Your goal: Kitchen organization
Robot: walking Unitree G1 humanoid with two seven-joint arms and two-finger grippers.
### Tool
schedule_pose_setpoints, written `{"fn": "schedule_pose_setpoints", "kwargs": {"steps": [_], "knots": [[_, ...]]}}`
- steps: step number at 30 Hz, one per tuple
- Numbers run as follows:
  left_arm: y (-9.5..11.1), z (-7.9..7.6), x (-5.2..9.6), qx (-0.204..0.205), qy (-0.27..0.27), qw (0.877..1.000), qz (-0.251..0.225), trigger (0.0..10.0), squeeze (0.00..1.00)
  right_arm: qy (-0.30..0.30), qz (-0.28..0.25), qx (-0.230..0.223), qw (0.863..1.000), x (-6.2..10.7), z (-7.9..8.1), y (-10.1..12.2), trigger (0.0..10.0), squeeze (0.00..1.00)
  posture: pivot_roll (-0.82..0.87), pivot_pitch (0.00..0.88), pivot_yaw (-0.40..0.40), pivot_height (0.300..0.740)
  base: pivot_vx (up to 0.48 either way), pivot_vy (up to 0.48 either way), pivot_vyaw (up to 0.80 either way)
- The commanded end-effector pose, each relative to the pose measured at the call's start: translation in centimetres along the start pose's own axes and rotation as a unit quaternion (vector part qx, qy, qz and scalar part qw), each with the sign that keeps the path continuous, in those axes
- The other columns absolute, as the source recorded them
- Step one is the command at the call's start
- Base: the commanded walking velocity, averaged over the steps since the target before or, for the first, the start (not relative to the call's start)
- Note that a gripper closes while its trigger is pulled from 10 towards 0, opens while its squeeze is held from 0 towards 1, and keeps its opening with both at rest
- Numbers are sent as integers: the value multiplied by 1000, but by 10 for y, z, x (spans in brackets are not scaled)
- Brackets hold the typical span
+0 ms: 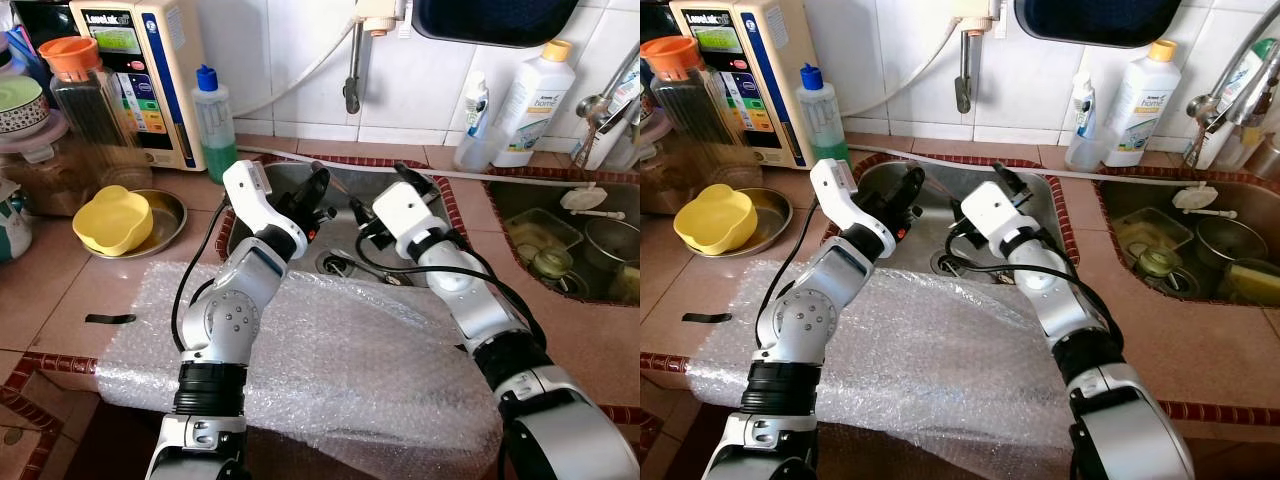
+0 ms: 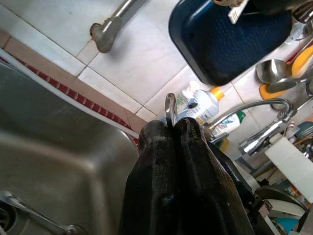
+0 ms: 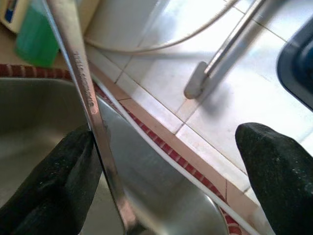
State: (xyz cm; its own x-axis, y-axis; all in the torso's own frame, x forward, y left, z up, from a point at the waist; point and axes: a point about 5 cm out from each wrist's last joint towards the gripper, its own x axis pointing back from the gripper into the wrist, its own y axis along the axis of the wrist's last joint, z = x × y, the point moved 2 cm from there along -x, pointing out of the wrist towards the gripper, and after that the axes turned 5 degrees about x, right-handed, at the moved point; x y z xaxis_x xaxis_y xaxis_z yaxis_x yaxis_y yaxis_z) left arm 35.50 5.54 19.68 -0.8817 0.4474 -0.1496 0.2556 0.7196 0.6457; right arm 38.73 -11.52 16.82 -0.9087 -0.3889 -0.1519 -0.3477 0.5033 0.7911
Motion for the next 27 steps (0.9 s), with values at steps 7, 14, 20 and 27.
{"fn": "schedule_pose_setpoints", "kwargs": {"steps": [7,14,20,27], "knots": [[20,17,-5,-39,51,997,-39,1176,0,23,-9,-140,990,29,-12,-2,10000,0,4,0,51,740,0,0,0],[16,12,-11,-41,39,998,-25,1686,0,9,-5,-149,989,36,-15,-6,0,0,-6,0,73,740,0,0,0],[16,12,-12,-45,38,998,-24,1765,0,20,-12,-168,986,34,-11,4,0,0,11,0,78,740,0,0,0],[18,14,-11,-49,41,998,-26,2157,0,67,-21,-150,986,25,5,13,5804,0,23,0,80,740,0,0,0]]}}
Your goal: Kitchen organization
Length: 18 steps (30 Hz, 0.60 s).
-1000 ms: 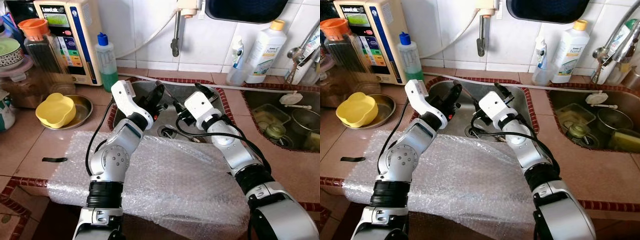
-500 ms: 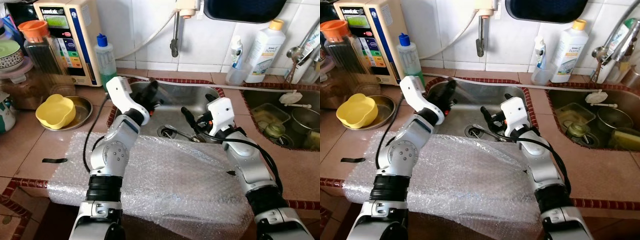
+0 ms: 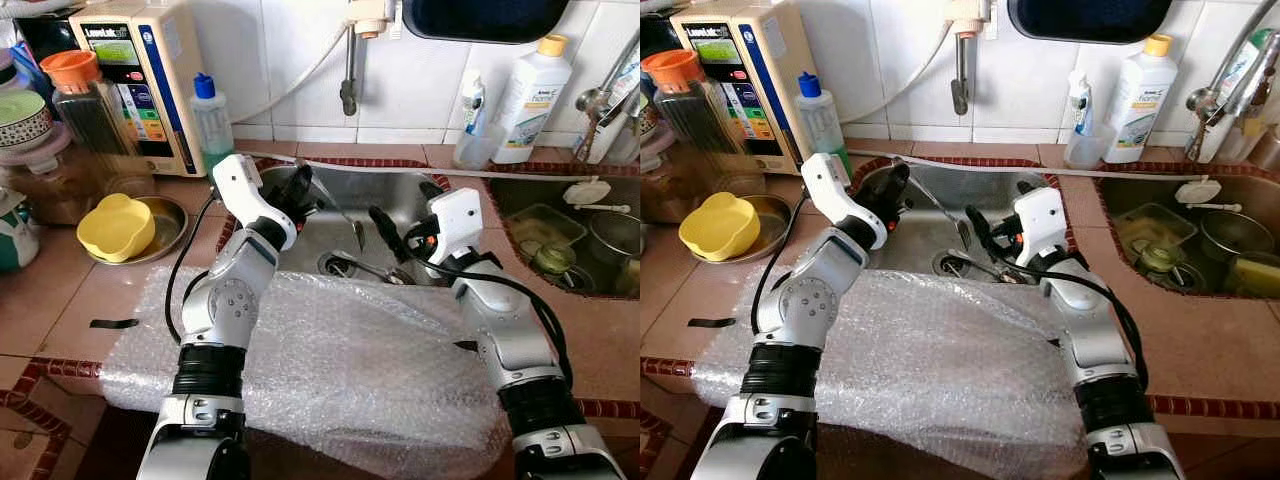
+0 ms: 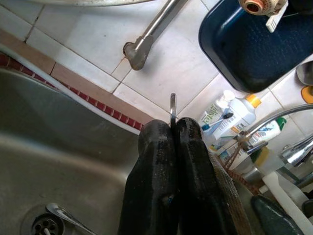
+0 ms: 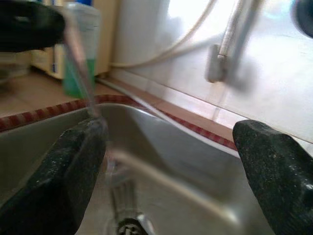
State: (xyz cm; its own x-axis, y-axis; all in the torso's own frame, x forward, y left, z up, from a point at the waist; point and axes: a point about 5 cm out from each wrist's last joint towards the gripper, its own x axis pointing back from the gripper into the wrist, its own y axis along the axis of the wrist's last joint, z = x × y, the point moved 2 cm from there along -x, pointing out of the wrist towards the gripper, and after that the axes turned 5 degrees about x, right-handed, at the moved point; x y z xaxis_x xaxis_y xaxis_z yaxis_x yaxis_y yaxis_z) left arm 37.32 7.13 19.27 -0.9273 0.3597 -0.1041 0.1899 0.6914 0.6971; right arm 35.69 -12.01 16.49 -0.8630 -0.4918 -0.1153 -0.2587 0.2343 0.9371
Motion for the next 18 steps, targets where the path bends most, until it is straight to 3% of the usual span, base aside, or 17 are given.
{"fn": "schedule_pose_setpoints", "kwargs": {"steps": [1,2,3,6,9,14,17,18], "knots": [[5,-5,-2,-10,-9,1000,-6,2157,0,18,-8,11,1000,-6,5,8,5804,0,23,0,80,740,0,0,0],[5,-5,-2,-10,-9,1000,-5,2235,0,31,-7,19,999,-8,10,8,7529,0,24,0,82,740,0,0,0],[5,-5,-3,-11,-10,1000,-4,2392,0,39,-8,20,999,-12,14,10,10000,0,25,0,82,740,0,0,0],[4,-6,-3,-15,-11,1000,-3,2706,0,44,-15,13,999,-17,18,15,10000,0,32,0,75,740,0,0,0],[10,1,-1,-30,-1,999,-15,2980,0,21,-24,-22,999,-13,9,22,10000,0,36,0,65,740,0,0,0],[22,14,2,-40,22,998,-35,3255,0,-45,-15,-9,999,9,-14,20,10000,0,29,0,63,740,0,0,0],[25,19,3,-43,28,998,-36,3176,0,-114,-1,41,993,32,-36,18,10000,0,11,0,75,740,0,0,0],[25,20,3,-43,28,998,-35,3176,0,-133,-2,39,990,38,-41,18,10000,0,0,0,85,740,0,0,0]]}}
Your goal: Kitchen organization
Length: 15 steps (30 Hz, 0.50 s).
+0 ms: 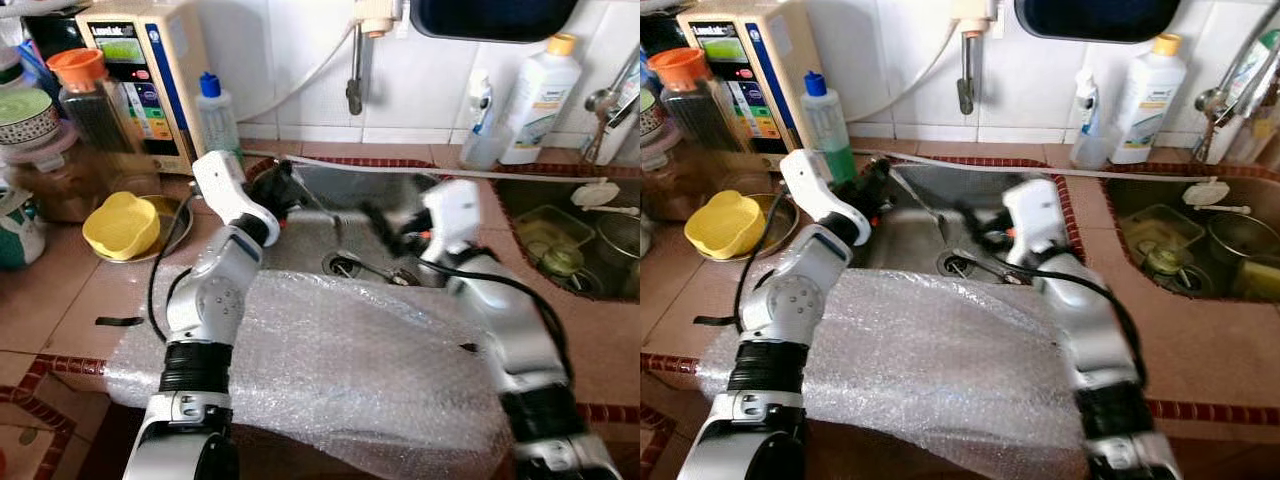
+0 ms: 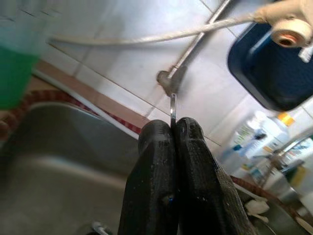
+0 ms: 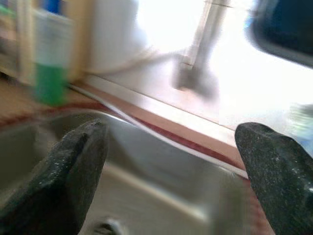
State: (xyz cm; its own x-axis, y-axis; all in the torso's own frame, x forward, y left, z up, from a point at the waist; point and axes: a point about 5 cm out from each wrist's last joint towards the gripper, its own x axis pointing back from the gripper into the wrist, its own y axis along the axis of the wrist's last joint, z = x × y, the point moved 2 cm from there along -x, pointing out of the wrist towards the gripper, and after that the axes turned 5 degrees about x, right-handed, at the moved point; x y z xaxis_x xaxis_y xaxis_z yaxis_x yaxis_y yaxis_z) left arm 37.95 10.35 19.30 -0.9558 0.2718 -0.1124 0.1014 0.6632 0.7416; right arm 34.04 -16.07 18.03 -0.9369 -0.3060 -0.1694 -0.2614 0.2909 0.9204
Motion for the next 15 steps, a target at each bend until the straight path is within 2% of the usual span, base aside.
{"fn": "schedule_pose_setpoints", "kwargs": {"steps": [1,4,5,6,7,13,15], "knots": [[0,-2,-3,-6,-3,1000,4,3098,0,-55,-4,6,998,12,-20,6,10000,0,-13,0,98,740,0,0,0],[-4,-5,-5,-8,-11,1000,13,3059,0,-77,6,-7,997,22,-23,3,10000,0,-26,0,108,740,0,0,0],[-4,-5,-5,-9,-11,1000,13,3098,0,-78,8,-9,997,23,-23,3,3294,0,-26,0,108,740,0,0,0],[-4,-5,-5,-9,-11,1000,13,3098,0,-78,8,-9,997,23,-23,3,3294,0,-26,0,108,740,0,0,0],[-5,-6,-6,-10,-14,1000,16,3020,0,-83,12,-19,996,31,-19,3,0,0,-42,0,119,740,0,0,0],[-8,-8,-7,-11,-19,1000,21,2941,0,-79,28,-27,996,49,-5,0,0,0,-53,0,124,740,0,0,0],[-8,-8,-7,-11,-19,1000,21,2941,0,-79,28,-27,996,49,-5,0,0,0,-53,0,124,740,0,0,0]]}}
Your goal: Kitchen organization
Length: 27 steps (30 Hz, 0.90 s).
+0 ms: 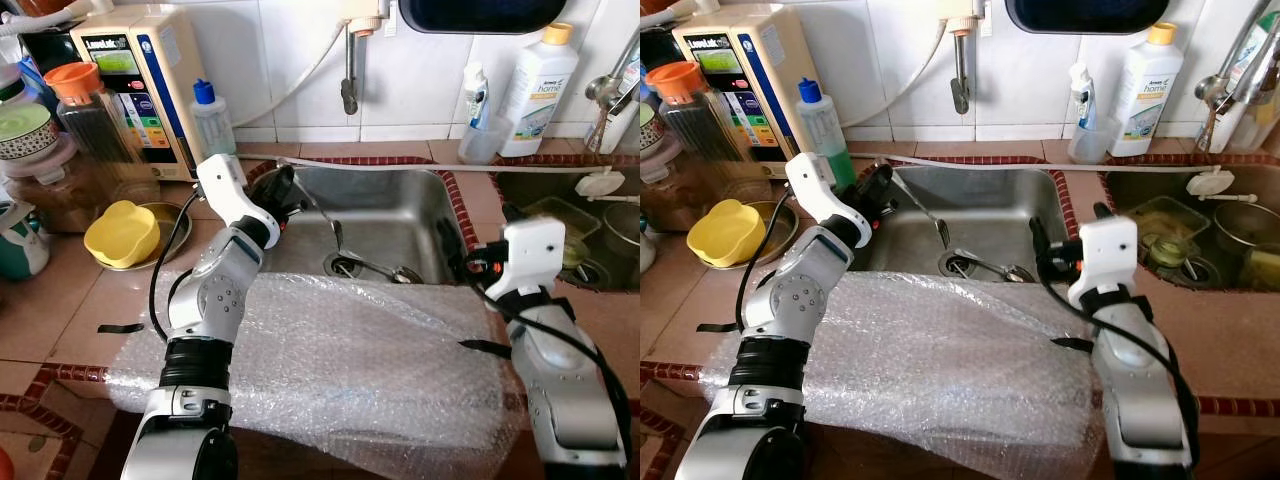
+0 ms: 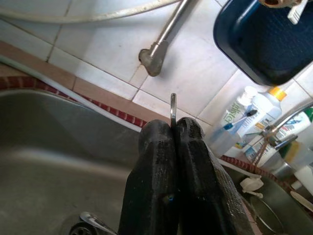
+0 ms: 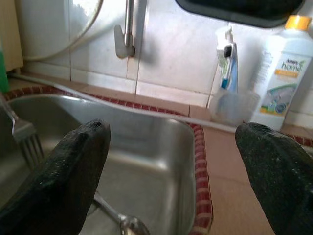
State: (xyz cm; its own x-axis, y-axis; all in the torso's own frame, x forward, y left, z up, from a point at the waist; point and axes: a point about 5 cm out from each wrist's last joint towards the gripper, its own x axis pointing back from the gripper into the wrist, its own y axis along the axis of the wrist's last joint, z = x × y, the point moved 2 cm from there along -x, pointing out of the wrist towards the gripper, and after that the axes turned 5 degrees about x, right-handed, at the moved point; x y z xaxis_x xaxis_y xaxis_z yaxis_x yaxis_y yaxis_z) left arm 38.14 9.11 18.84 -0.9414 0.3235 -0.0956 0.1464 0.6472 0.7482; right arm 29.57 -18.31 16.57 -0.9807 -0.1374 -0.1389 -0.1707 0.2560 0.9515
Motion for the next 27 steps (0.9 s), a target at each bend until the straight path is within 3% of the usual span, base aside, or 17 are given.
{"fn": "schedule_pose_setpoints", "kwargs": {"steps": [1,7,8,9,15,16,22,23,24,26,27], "knots": [[3,-2,-3,-9,-4,1000,-2,2902,0,-3,-11,-1,1000,1,1,8,0,0,-54,0,123,740,0,0,0],[2,-4,-3,-7,-7,1000,-3,2745,0,-21,-16,11,1000,-5,-3,14,0,0,-50,0,119,740,0,0,0],[3,-4,-3,-7,-6,1000,-4,2824,0,-30,-16,27,999,-6,-5,14,3647,0,-44,0,115,740,0,0,0],[3,-3,-3,-7,-6,1000,-5,2784,0,-39,-9,29,999,-6,-8,13,10000,0,-44,0,115,740,0,0,0],[4,-1,-2,-9,-3,1000,-6,2784,0,-34,4,24,999,-1,-5,8,10000,0,-39,0,113,740,0,0,0],[3,-1,-2,-9,-3,1000,-5,2784,0,-36,5,17,999,0,-4,7,0,0,-40,0,113,740,0,0,0],[2,-3,-5,-12,-4,1000,-1,2706,0,-33,3,13,999,-3,-1,8,0,0,-42,0,118,740,0,0,0],[2,-3,-5,-11,-4,1000,-1,2706,0,-32,3,13,999,-3,0,8,549,0,-41,0,118,740,0,0,0],[2,-3,-5,-11,-4,1000,-1,2745,0,-33,5,13,999,-4,0,8,10000,173,-41,0,118,740,0,0,0],[2,-3,-5,-11,-5,1000,-1,2745,0,-34,5,9,999,-4,0,8,10000,173,-41,0,118,740,0,0,0],[2,-3,-4,-11,-5,1000,-1,2784,0,-34,3,4,999,-5,0,8,10000,1000,-41,0,118,740,0,0,0]]}}
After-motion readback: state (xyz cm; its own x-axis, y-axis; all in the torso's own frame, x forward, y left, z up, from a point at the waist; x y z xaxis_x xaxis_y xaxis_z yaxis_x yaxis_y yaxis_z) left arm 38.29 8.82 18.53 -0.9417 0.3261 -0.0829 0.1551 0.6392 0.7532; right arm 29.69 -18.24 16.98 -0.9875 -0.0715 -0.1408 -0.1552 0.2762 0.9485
